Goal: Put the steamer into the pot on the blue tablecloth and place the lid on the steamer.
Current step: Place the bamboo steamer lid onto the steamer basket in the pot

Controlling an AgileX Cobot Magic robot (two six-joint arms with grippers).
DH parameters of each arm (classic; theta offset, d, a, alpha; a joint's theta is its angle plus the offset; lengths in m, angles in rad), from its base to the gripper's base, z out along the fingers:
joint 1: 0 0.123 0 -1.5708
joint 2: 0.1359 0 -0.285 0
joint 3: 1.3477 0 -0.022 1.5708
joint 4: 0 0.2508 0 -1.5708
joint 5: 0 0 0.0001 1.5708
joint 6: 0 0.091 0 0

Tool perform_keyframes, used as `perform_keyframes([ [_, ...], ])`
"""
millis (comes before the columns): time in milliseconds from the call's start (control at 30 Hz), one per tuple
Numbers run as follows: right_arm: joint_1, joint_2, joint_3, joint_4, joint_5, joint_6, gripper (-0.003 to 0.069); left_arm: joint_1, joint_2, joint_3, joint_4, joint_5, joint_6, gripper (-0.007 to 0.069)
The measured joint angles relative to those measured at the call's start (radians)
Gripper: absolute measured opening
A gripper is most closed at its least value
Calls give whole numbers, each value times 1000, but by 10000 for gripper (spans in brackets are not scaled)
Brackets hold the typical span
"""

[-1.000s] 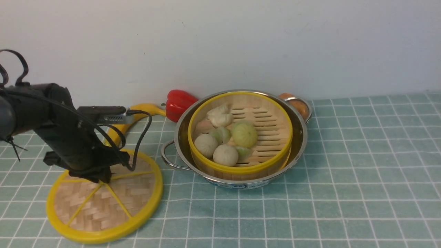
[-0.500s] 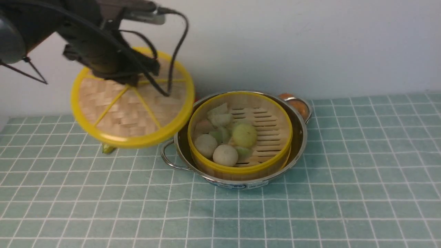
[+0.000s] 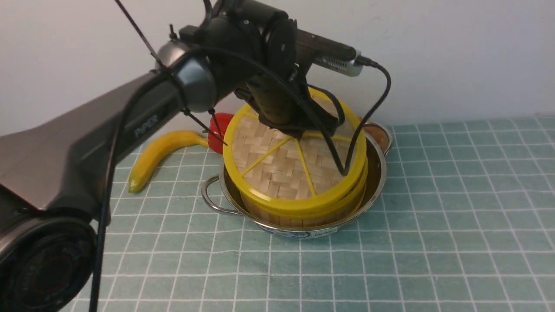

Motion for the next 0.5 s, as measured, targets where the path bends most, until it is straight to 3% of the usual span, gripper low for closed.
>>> perform_keyframes([
  [500, 0, 0, 0, 1, 0, 12, 461, -1, 57, -2, 1, -88, 0, 117],
])
